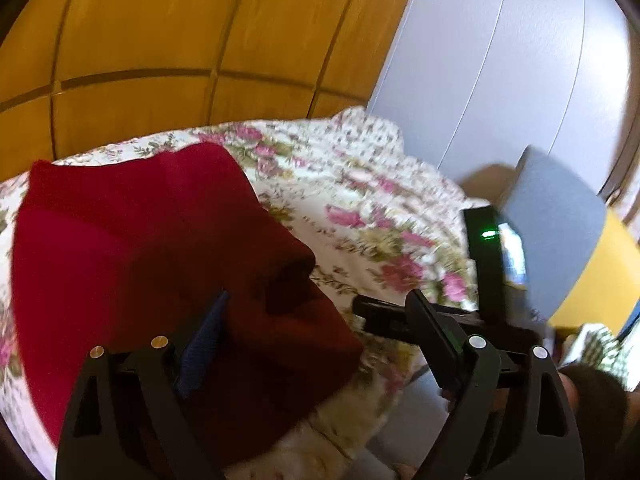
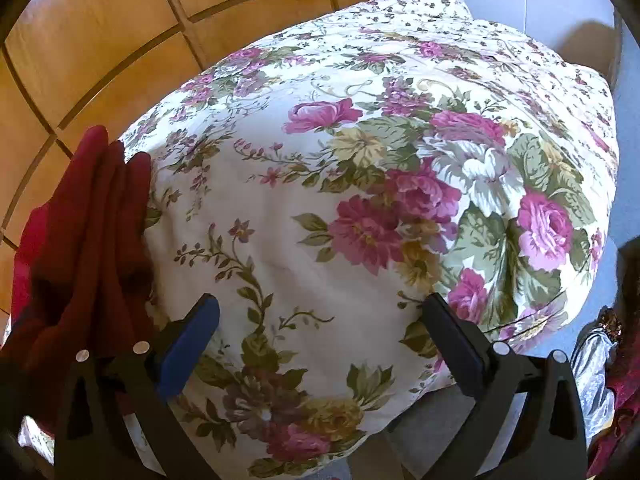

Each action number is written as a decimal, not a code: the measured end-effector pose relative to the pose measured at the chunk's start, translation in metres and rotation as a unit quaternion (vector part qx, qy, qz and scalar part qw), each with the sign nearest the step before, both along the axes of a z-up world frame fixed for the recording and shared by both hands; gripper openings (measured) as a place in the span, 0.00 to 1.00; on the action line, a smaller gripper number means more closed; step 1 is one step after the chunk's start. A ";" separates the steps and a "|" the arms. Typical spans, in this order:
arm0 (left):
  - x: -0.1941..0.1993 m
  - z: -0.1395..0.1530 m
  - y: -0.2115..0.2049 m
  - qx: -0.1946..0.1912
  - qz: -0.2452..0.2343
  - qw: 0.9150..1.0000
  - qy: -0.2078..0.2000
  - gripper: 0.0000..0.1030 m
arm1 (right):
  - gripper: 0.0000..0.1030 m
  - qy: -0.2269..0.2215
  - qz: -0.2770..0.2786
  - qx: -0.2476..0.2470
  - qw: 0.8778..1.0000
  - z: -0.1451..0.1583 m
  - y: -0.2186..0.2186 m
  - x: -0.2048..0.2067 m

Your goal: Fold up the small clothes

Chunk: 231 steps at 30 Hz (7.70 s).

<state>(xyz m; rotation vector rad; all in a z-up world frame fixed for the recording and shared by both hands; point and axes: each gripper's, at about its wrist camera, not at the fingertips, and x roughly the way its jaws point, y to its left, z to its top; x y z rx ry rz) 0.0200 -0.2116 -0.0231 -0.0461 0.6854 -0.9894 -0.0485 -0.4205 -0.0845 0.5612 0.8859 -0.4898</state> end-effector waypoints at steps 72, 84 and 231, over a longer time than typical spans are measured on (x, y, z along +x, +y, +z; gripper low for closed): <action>-0.002 -0.034 0.078 0.113 0.150 0.976 -0.108 0.96 | 0.98 -0.092 0.173 -0.020 0.980 0.044 0.049 0.082; 0.042 -0.037 0.101 0.119 0.236 0.964 0.020 0.97 | 0.98 -0.024 0.188 -0.055 0.980 0.011 0.056 0.035; 0.202 -0.074 0.287 -0.030 0.363 0.925 0.110 0.87 | 0.80 -0.191 0.315 0.155 0.917 -0.005 0.195 0.286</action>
